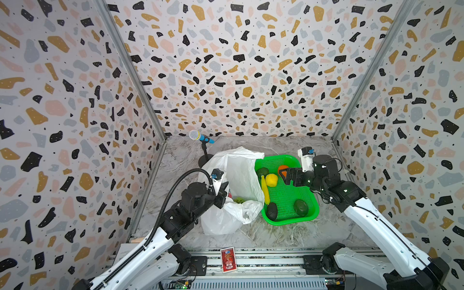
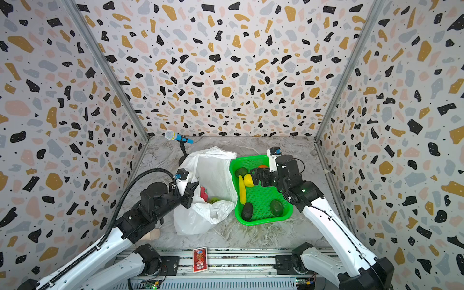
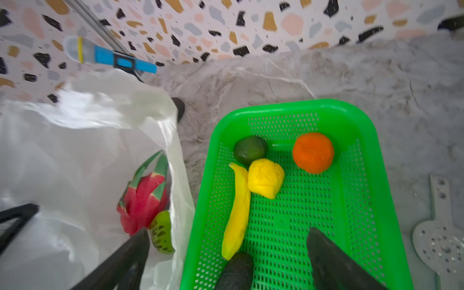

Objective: Place the fruits into the plastic bag
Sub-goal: Pick up the fruit from the bin.

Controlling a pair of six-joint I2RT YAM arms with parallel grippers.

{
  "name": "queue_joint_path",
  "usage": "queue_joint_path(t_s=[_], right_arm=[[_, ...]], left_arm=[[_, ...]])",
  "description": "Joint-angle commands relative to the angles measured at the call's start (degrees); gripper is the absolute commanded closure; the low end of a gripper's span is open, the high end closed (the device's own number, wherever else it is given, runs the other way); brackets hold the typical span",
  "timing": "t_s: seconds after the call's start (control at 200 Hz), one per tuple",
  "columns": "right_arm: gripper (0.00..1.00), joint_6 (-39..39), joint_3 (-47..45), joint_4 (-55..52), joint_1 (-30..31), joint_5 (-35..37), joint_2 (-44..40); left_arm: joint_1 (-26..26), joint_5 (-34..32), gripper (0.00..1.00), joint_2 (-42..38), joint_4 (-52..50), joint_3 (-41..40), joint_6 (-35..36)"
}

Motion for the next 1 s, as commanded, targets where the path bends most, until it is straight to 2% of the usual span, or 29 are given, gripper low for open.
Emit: queue_joint_path(t_s=[0.0,0.145,0.32,0.646,0.991], right_arm=[[0.03,2.16,-3.72,-2.91,-0.31,-3.83,2.78],[0.05,0.21,-8.48,-4.19,0.51,-11.18,9.2],[0.05,-0.78,-9.52,-1.14,6.26,-10.36,14.83],[0.08,-0.48,-8.96,-1.73,10.99,-3.58,23.64],[0.32,-0.14,-7.63,-0.53,12.0,8.93,25.02]], left_arm=[[0.25,0.75,1.0,-0.73,1.84,-0.1,0.08],[0.25,0.84,1.0,-0.36,2.14,0.02,0.59],[0.25,1.24,1.0,0.59,2.37,0.68,0.97],[0.26,1.11,1.0,-0.33,1.93,0.5,0.87],[0.25,1.41,1.0,0.02,2.01,0.76,0.72]])
